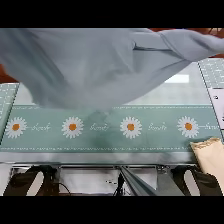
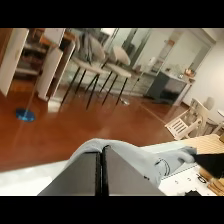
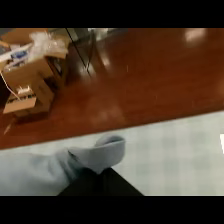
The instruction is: Fold the shirts.
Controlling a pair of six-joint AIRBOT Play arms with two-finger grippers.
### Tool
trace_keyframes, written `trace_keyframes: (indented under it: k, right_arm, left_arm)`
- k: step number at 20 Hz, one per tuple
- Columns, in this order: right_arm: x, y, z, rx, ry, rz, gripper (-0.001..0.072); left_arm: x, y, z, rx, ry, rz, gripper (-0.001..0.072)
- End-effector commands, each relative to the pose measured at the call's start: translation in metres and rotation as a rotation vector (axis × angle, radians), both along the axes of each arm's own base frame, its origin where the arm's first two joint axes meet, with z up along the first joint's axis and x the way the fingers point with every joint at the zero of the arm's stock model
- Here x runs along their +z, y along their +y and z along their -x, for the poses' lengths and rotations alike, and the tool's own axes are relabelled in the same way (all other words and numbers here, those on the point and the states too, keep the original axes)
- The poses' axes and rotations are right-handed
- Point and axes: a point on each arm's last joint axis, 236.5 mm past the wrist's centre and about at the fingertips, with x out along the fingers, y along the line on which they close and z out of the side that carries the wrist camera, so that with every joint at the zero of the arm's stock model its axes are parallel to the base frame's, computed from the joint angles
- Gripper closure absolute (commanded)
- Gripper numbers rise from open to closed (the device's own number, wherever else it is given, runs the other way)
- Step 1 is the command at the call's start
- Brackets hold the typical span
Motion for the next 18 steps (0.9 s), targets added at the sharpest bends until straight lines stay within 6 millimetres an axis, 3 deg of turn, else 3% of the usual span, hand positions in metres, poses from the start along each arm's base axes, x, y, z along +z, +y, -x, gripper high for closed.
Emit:
trace_keyframes:
  k: [1,5,7,9,11,13,15,18]
  right_arm:
    - [0.063,0.013,0.049,-0.012,-0.13,-0.003,0.0688]
    - [0.113,0.026,0.09,-0.008,-0.22,0.032,0.0688]
    - [0.133,0.027,0.108,-0.031,-0.257,0.035,0.0688]
    - [0.146,0.019,0.123,-0.086,-0.28,0.056,0.0688]
    - [0.151,0.006,0.136,-0.155,-0.278,0.1,0.0689]
    - [0.132,-0.018,0.142,-0.25,-0.187,0.167,0.0689]
    - [0.088,-0.036,0.137,-0.289,0.014,0.223,0.0689]
    - [0.023,-0.033,0.107,-0.153,0.325,0.269,0.0688]
  left_arm:
    - [0.036,-0.005,0.056,0.009,-0.126,-0.039,0.0694]
    - [0.083,0.001,0.104,0.106,-0.231,-0.075,0.0694]
    - [0.098,0.009,0.123,0.184,-0.256,-0.119,0.0694]
    - [0.093,0.017,0.131,0.243,-0.206,-0.165,0.0694]
    - [0.069,0.021,0.129,0.254,-0.079,-0.186,0.0694]
    - [0.036,0.021,0.122,0.237,0.071,-0.223,0.0694]
    - [0.006,0.021,0.11,0.21,0.198,-0.24,0.0694]
    - [-0.04,0.026,0.071,0.189,0.351,-0.238,0.0693]
